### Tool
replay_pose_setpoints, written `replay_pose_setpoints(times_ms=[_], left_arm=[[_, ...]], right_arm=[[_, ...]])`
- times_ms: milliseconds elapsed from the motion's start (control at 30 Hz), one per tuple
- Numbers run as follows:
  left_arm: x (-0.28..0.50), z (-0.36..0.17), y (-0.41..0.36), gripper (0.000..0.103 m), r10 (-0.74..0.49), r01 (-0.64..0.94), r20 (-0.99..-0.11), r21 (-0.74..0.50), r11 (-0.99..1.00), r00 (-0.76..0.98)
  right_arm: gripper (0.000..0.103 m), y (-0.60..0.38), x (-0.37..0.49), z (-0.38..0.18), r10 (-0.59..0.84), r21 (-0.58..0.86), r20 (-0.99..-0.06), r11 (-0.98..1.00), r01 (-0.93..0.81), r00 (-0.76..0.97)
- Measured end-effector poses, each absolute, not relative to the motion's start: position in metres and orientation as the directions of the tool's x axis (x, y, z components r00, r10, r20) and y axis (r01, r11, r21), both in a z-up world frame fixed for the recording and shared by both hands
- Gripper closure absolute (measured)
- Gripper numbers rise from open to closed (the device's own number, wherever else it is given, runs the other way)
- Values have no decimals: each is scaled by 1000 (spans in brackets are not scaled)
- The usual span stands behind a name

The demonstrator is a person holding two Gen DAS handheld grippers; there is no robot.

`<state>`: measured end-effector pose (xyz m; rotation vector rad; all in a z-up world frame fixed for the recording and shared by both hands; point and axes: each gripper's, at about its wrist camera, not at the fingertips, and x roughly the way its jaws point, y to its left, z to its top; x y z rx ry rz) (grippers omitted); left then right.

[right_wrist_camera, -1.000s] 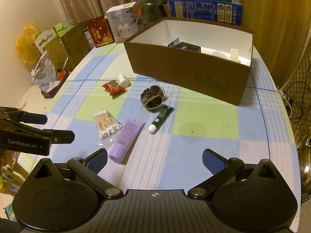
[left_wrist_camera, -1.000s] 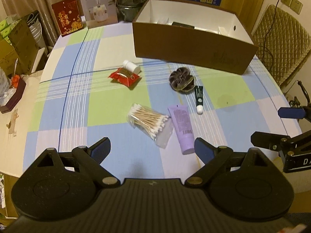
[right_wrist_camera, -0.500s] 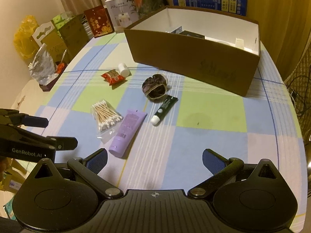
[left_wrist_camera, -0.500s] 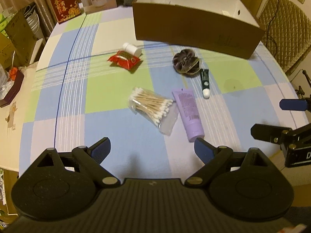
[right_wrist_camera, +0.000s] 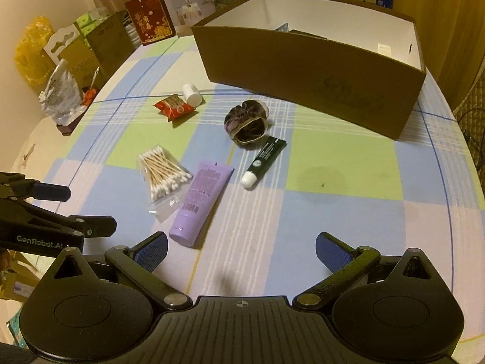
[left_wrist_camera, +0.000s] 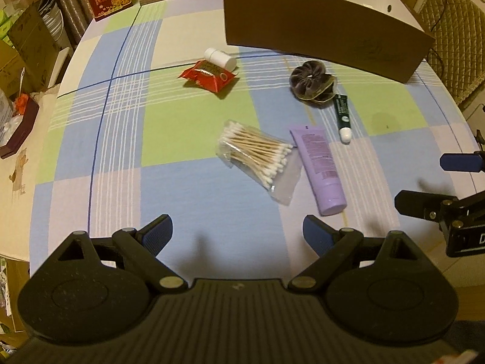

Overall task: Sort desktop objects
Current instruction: 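Move both open grippers toward the purple tube and cotton swab bag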

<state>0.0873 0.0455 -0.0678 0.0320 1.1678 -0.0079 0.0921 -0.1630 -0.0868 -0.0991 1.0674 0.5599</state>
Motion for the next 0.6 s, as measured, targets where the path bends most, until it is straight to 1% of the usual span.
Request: replay_pose_setpoints(times_ms=[433,600], left_arm=[[101,-81,71,12,12,7,-925,16,1000,380],[107,-86,78,12,16,1,-926,18,1000,378]], right_arm=[[2,-137,103,-103,382,188,-857,857,-480,345],[2,-124,104,-115,363,157,-860,858,-489,360]])
